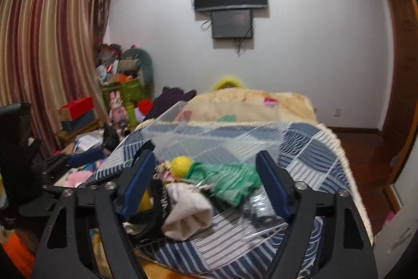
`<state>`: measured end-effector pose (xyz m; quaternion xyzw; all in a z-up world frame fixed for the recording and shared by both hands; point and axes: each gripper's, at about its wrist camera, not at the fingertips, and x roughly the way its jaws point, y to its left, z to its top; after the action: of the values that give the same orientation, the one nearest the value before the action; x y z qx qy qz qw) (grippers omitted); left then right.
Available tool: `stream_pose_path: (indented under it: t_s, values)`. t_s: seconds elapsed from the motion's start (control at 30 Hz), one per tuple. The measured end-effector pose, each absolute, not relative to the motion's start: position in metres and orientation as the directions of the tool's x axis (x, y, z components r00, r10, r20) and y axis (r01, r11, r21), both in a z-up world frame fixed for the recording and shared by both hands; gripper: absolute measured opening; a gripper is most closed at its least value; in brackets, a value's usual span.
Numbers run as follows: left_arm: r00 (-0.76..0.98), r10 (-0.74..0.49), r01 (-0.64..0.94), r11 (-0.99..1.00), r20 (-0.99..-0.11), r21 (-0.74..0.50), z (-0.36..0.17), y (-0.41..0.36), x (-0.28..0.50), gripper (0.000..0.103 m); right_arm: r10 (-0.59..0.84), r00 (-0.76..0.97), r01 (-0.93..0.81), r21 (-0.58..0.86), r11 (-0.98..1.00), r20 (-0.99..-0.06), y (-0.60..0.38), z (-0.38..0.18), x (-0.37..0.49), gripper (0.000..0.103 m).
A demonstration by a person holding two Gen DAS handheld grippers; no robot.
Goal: Organize soft objects
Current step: 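Grasp the yellow sponge with the left tool while the right tool grasps the black bag strap, then carry the sponge and black bag over the clear box while both tools open to drop them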
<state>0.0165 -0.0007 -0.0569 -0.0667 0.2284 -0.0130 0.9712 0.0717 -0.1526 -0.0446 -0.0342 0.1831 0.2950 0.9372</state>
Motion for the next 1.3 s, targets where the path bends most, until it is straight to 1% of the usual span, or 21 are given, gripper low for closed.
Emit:
stream_pose_path:
  t_s: [0.07,0.17,0.23,0.4,0.43,0.5,0.6,0.63,0.67,0.73,0.87,1.1,1.3]
  values:
    - [0.885,-0.063,0.001,0.991,-0.460,-0.135,-0.064,0.000,0.018,0.086,0.558,0.734,-0.588,0.049,0.807,-0.386,-0.145,-0.051,0.072,0.063]
    - [0.870,-0.085,0.028,0.992,-0.486,-0.123,-0.076,-0.004,0.020,0.086,0.579,0.696,-0.621,0.049,0.783,-0.424,-0.134,-0.060,0.073,0.060]
    - [0.863,-0.078,0.029,0.994,-0.499,-0.105,-0.082,-0.006,0.022,0.086,0.587,0.680,-0.633,0.051,0.772,-0.440,-0.130,-0.064,0.075,0.059]
    - [0.857,-0.100,0.050,0.992,-0.505,-0.112,-0.090,-0.006,0.025,0.086,0.607,0.622,-0.670,0.065,0.739,-0.494,-0.116,-0.076,0.082,0.047]
    - [0.860,-0.099,0.053,0.993,-0.501,-0.106,-0.091,-0.007,0.024,0.086,0.606,0.614,-0.673,0.064,0.736,-0.506,-0.112,-0.078,0.084,0.043]
    - [0.864,-0.103,0.064,0.993,-0.493,-0.096,-0.091,-0.007,0.023,0.082,0.604,0.590,-0.683,0.069,0.728,-0.535,-0.106,-0.083,0.090,0.036]
    - [0.860,-0.129,0.092,0.991,-0.493,-0.099,-0.092,-0.009,0.021,0.069,0.606,0.570,-0.692,0.074,0.718,-0.555,-0.102,-0.090,0.096,0.023]
    - [0.859,-0.137,0.100,0.990,-0.494,-0.102,-0.092,-0.010,0.021,0.061,0.600,0.573,-0.688,0.070,0.722,-0.559,-0.102,-0.092,0.098,0.012]
    - [0.856,-0.147,0.108,0.988,-0.495,-0.106,-0.092,-0.010,0.021,0.058,0.598,0.571,-0.687,0.071,0.723,-0.563,-0.103,-0.093,0.099,0.010]
    - [0.857,-0.151,0.111,0.988,-0.492,-0.108,-0.090,-0.011,0.020,0.054,0.601,0.574,-0.680,0.085,0.728,-0.557,-0.106,-0.093,0.100,0.009]
    - [0.870,-0.145,0.103,0.988,-0.472,-0.114,-0.083,-0.010,0.014,0.051,0.603,0.596,-0.670,0.085,0.737,-0.530,-0.113,-0.089,0.094,0.008]
    - [0.901,-0.108,0.047,0.987,-0.420,-0.154,-0.058,0.014,0.005,0.051,0.601,0.620,-0.653,0.093,0.751,-0.504,-0.117,-0.082,0.092,0.008]
    - [0.924,-0.065,0.002,0.986,-0.378,-0.166,-0.034,0.034,0.010,0.051,0.596,0.665,-0.633,0.085,0.770,-0.449,-0.132,-0.058,0.089,0.008]
